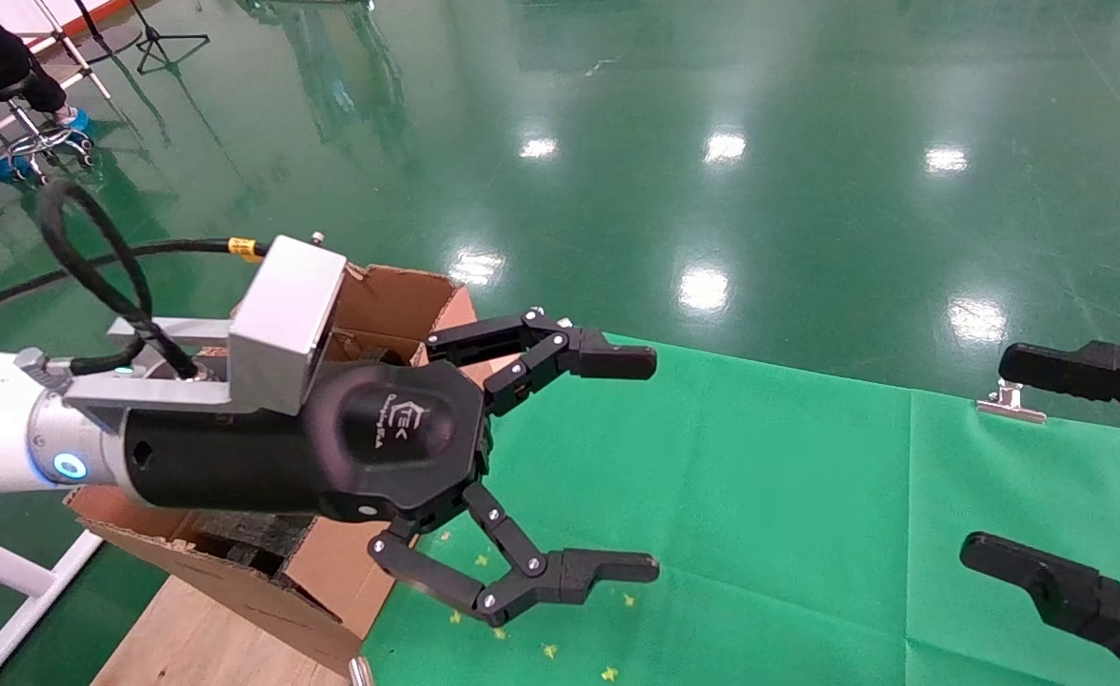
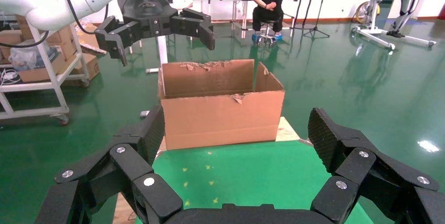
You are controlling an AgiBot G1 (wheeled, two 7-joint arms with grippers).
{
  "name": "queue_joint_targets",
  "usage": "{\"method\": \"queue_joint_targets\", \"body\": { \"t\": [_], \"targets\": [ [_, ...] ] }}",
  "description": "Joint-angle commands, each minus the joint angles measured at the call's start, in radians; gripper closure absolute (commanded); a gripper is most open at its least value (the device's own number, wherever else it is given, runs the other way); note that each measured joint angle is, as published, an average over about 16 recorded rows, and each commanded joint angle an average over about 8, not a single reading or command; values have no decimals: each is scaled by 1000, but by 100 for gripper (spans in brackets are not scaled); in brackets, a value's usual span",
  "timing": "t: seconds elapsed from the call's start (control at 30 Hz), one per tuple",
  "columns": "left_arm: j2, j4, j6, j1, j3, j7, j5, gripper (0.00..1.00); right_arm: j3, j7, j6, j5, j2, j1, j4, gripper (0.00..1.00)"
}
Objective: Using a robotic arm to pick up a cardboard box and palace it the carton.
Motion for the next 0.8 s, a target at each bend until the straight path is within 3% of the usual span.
{"method": "queue_joint_targets", "body": {
  "t": [0.03, 0.8],
  "targets": [
    [0, 1, -1, -1, 1, -1, 2, 0, 0, 0, 0, 0, 0, 0, 0, 0],
    [-2, 5, -4, -4, 4, -3, 9, 0, 0, 0, 0, 0, 0, 0, 0, 0]
  ]
}}
